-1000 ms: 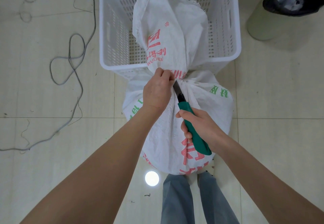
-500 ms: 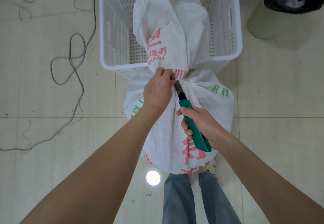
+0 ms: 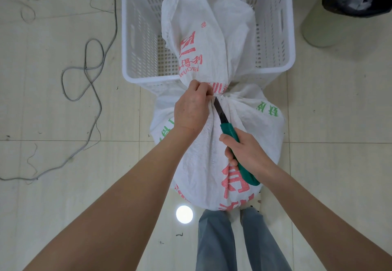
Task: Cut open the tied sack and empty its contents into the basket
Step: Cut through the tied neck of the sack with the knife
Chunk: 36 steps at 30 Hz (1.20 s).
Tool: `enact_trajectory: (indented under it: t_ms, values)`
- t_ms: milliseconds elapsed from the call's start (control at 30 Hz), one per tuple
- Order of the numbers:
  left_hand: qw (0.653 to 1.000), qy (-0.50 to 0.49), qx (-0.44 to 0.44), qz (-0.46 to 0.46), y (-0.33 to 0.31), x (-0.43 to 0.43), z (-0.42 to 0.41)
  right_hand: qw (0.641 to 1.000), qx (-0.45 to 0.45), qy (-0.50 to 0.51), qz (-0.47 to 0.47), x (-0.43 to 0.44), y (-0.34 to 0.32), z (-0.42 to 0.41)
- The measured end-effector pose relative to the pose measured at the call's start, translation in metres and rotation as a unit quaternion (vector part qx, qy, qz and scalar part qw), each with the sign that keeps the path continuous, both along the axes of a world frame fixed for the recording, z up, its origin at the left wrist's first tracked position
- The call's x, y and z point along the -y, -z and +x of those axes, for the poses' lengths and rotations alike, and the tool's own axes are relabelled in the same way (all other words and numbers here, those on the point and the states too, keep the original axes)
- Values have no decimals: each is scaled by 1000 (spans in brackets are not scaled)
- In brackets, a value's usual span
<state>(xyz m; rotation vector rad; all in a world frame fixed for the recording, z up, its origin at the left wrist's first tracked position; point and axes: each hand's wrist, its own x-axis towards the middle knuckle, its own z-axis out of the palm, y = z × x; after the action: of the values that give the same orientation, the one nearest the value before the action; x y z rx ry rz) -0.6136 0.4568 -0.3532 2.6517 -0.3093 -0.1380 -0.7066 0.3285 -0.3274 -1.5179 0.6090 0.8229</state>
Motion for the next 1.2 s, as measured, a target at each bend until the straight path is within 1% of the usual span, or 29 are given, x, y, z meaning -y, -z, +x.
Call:
enact_trajectory:
  t_ms: [200, 433, 733, 933, 1133, 1200]
  values:
    - [1000, 0, 1, -2, 1, 0, 0, 996, -35, 48, 62, 1, -6, 1]
    - [1000, -10, -3, 3, 2, -1, 1, 992, -62, 46, 98, 2, -9, 5]
    - [1000, -6, -8, 1, -1, 1, 0, 992, -60, 40, 101, 2, -7, 7]
    - [1000, -8, -5, -3, -1, 1, 2, 996, -35, 41, 75, 0, -5, 7]
    - [1000, -4, -3, -20, -1, 1, 4, 998, 46, 9, -39, -14, 7, 4]
    - [1000, -1, -8, -31, -1, -2, 6, 996, 66, 11, -56, -18, 10, 2]
